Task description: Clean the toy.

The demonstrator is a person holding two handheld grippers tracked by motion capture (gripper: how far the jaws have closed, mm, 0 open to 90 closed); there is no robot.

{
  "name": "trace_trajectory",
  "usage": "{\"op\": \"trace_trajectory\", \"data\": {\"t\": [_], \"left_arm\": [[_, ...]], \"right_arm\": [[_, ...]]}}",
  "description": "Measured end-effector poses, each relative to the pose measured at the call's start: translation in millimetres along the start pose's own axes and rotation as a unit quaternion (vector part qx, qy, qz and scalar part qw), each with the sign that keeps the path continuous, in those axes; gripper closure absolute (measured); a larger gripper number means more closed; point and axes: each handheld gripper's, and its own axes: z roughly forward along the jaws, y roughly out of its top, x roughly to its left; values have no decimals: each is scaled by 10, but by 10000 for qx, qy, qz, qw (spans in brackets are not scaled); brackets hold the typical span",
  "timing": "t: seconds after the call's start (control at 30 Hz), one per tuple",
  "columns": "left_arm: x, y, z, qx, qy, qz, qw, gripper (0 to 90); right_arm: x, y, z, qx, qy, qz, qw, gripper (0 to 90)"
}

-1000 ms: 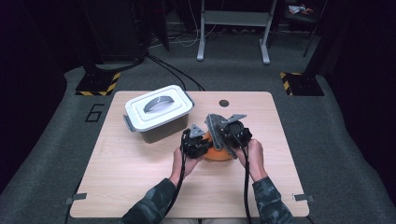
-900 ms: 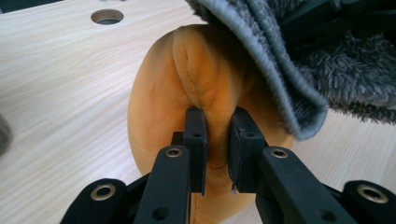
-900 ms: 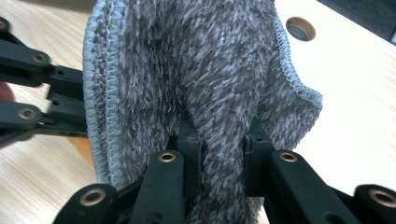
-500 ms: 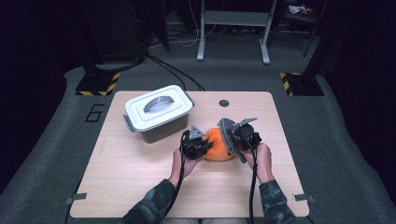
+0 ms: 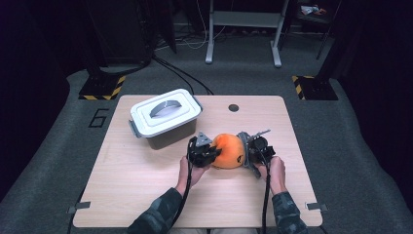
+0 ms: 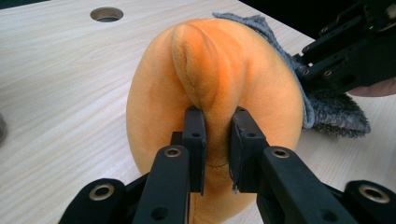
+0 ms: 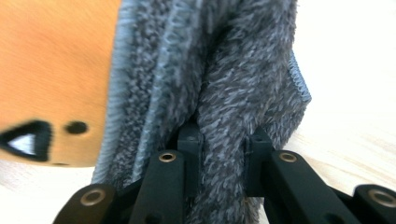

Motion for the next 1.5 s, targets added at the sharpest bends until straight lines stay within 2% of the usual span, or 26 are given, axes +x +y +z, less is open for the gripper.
{"op": "trace_trajectory", "data": {"t": [0.13, 0.27, 0.3, 0.33, 0.37, 0.4, 0.43, 0.47, 0.5, 0.57, 0.67, 0.73, 0.8, 0.83, 0.93, 0.97, 1.0, 1.03, 1.13, 1.3, 1.37, 1.47, 1.5], "left_arm": [[2, 2, -5, 15, -3, 9, 10000, 783], [17, 0, -16, 16, 14, -18, 10000, 780], [24, 0, -19, 23, 8, -23, 10000, 779], [26, 0, -20, 22, 7, -30, 10000, 779], [25, 3, -21, 27, 13, 11, 10000, 778], [19, 3, -18, 16, 18, -2, 10000, 778], [19, 6, -17, 18, 26, 32, 10000, 776], [19, 6, -17, 18, 26, 32, 10000, 774], [18, 6, -17, 16, 27, 36, 10000, 773], [20, 8, -17, 12, 19, 35, 10000, 766], [22, 7, -15, -1, 12, 20, 10000, 759], [32, 10, -16, -5, -24, 22, 10000, 731], [42, 12, -15, -8, -7, 39, 10000, 711], [55, 13, -20, -32, -112, -18, 9999, 655], [72, 19, -39, -78, -137, -14, 9999, 587], [67, 15, -48, -127, -169, -123, 9997, 554], [85, 18, -65, -86, -132, -65, 9999, 520], [102, -2, -85, -102, -158, -142, 9997, 475], [116, -29, -107, -11, -129, -129, 9998, 432], [176, -149, -156, 18, -130, -370, 9992, 409], [188, -219, -121, 108, -256, -470, 9985, 413], [170, -255, -75, 172, -338, -506, 9980, 432], [158, -274, -33, 220, -415, -555, 9974, 475]], "right_arm": [[-14, -5, 0, 31, 17, 32, 10000, 742], [-47, 20, -113, -33, -57, 38, 10000, 742], [-61, 48, -219, -188, -116, -52, 9997, 742], [-61, 48, -219, -188, -116, -52, 9997, 742], [-40, 100, -347, -410, -131, -69, 9990, 742], [-40, 100, -347, -410, -131, -69, 9990, 742], [4, 170, -489, -650, -146, -182, 9976, 741], [4, 170, -489, -650, -146, -182, 9976, 741], [82, 249, -620, -856, -108, -267, 9959, 741], [181, 325, -699, -1018, -6, -357, 9942, 741], [265, 390, -678, -961, 31, -479, 9942, 741], [327, 426, -502, -735, 21, -622, 9954, 744], [338, 420, -458, -744, -4, -611, 9954, 748], [323, 410, -414, -707, 16, -589, 9958, 753], [310, 396, -399, -713, 17, -587, 9957, 754], [306, 388, -390, -685, 4, -574, 9960, 755], [306, 377, -383, -646, -8, -525, 9965, 755], [276, 361, -367, -667, -12, -546, 9963, 755], [249, 350, -353, -681, 6, -518, 9963, 756], [181, 316, -334, -654, -23, -423, 9970, 756], [177, 308, -328, -680, -9, -418, 9968, 756], [175, 299, -328, -684, 5, -395, 9969, 756], [165, 287, -324, -695, -15, -407, 9967, 756]]}}
